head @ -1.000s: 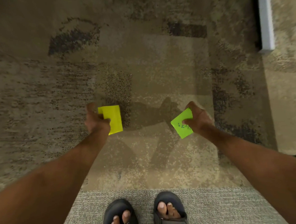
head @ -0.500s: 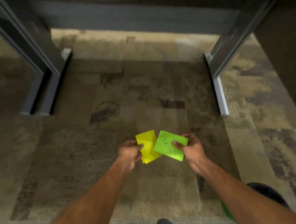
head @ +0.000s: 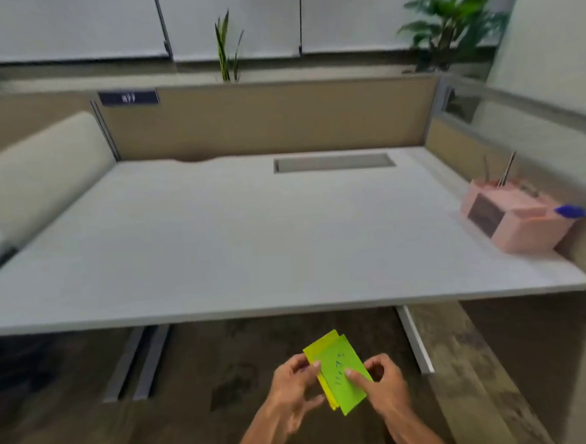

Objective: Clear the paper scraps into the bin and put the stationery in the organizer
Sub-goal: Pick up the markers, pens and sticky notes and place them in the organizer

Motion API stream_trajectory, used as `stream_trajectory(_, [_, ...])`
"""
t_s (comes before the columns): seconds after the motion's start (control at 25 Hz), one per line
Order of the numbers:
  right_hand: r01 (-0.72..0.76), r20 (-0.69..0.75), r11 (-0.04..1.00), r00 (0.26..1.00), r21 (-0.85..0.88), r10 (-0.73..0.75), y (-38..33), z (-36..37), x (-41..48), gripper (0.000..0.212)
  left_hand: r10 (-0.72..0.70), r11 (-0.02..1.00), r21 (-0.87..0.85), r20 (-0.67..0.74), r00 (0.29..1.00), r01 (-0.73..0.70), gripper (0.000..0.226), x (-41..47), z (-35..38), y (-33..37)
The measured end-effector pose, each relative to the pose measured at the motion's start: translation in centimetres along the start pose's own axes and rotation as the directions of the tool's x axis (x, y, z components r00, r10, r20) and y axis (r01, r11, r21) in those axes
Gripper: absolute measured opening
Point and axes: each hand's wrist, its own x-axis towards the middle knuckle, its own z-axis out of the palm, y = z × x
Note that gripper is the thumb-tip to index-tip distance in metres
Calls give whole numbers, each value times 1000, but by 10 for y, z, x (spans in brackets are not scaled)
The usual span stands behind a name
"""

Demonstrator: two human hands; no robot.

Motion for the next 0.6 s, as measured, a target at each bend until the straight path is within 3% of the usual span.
stream_trajectory(0.24, [83,-67,997,994,-4,-84,-106,-59,1,37,150,971,163,156,976,-175,19,-39,62,102])
stream_trajectory(0.6, [230,-38,968,971,-102,-234,-183,-180,56,30,239,885,325,296,925,-333,14,-15,181,178])
